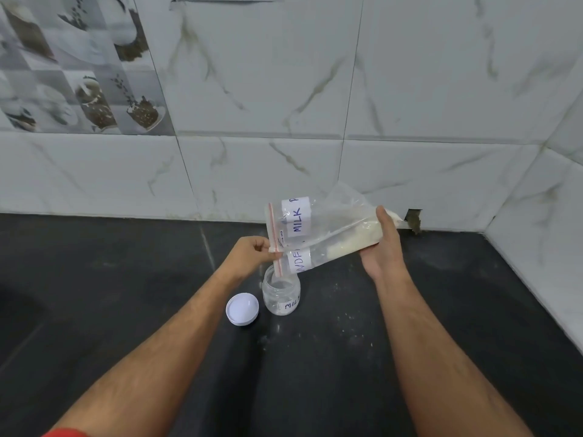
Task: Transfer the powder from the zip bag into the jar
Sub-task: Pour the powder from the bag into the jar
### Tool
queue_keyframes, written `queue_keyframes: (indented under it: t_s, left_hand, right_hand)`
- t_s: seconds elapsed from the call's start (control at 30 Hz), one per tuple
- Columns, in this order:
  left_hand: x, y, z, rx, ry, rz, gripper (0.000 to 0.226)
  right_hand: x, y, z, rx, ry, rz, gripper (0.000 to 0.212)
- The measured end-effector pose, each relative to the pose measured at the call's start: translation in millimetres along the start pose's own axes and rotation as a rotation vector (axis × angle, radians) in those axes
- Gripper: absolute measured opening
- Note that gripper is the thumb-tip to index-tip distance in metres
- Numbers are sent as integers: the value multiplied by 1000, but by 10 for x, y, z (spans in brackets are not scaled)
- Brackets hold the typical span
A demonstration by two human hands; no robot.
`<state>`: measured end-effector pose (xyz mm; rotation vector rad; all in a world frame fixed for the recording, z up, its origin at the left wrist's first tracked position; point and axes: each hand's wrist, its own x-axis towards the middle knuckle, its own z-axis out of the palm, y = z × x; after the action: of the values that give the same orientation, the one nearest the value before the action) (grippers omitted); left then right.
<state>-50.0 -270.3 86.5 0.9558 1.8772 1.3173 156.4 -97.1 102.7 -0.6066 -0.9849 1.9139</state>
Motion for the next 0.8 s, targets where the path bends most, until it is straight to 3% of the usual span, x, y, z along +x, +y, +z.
queue_keyframes:
  t_s: [0.07,0.17,0.23,0.37,0.53,0.8]
  left_hand:
    - [3,-61,3,1,26,-19,23]
    - [36,-165,-8,0,40,-26,37]
    - [42,-204,-24,-32,25,-40,25]
    - [59,-309,-64,-69,-4,-55,44]
    - [96,-455,-64,-74,-1,-89,33]
    - [92,-593,-45,-116,-24,-71,17]
  right_hand:
    - [17,0,60,-43,-3,-22,66]
    - [50,-1,145,-89,19,-41,67]
    - [76,-7,196,-129,25,-51,71]
    - [102,-20,301,-232,0,-77,75]
    - [124,42,410,-323,-6,-71,57]
    - [76,36,607,-427,-36,-105,64]
